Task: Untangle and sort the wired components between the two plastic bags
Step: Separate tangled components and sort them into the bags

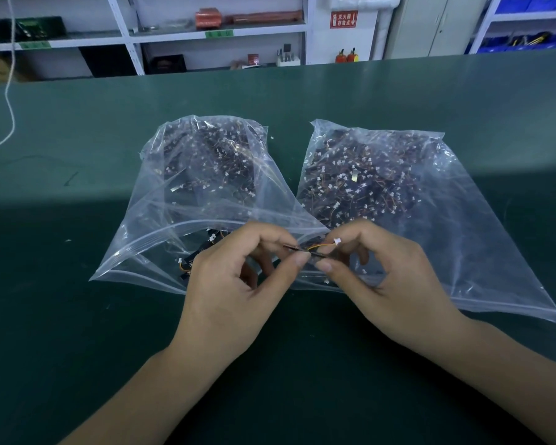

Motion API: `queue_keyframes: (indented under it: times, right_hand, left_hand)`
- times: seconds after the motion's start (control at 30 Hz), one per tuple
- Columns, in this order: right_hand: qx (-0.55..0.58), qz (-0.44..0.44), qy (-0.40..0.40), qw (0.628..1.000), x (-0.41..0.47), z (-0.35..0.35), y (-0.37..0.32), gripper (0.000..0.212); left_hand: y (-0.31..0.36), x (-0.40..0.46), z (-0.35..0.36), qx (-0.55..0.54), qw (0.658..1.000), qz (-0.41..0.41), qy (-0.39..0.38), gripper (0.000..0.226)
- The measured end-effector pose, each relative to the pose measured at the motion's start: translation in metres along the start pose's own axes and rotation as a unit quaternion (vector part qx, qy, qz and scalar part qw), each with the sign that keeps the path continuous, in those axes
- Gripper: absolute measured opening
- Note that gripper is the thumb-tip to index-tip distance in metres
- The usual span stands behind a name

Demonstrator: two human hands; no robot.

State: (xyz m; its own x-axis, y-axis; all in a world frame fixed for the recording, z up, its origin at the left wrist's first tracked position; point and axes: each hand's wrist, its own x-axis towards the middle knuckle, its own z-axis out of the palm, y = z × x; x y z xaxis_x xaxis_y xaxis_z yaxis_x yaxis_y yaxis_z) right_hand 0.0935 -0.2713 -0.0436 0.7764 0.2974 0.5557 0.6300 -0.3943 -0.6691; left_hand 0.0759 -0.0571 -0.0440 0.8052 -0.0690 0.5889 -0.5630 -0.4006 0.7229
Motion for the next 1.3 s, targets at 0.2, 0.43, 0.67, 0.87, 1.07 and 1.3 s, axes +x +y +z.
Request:
queue_keyframes:
  times: [0.2,0.43,0.67,0.87,1.07,1.3]
  right_hand:
    - [0.003,0.003,-0.003,1.000,0.000,-0.002,0.000,0.005]
    - [0.000,-0.003,-0.005,1.000,0.001,0.000,0.001,0.004]
    - [0.006,-0.006,-0.017,1.000,0.002,0.000,0.002,0.009]
    - [-0.036,-0.018,-0.031,0.999,0.004,-0.005,0.004,0.016]
    - [-0.241,-0.061,-0.125,0.960,0.009,-0.016,0.010,0.040]
    - [-0.203,-0.036,-0.079,0.975,0.009,-0.017,0.007,0.037]
  left_hand:
    - [0.001,0.001,-0.001,0.028,0.998,0.046,-0.015,0.007]
    - [0.002,0.002,-0.002,0.032,0.998,0.046,-0.019,0.007]
    - [0.004,0.002,-0.002,0.042,0.998,0.050,-0.025,0.007]
    - [0.003,0.002,-0.003,0.049,0.998,0.046,-0.006,0.002]
    - [0.001,0.004,-0.009,0.063,0.997,0.040,0.017,0.011]
    - [-0.003,0.004,-0.011,0.127,0.985,0.109,-0.047,0.009]
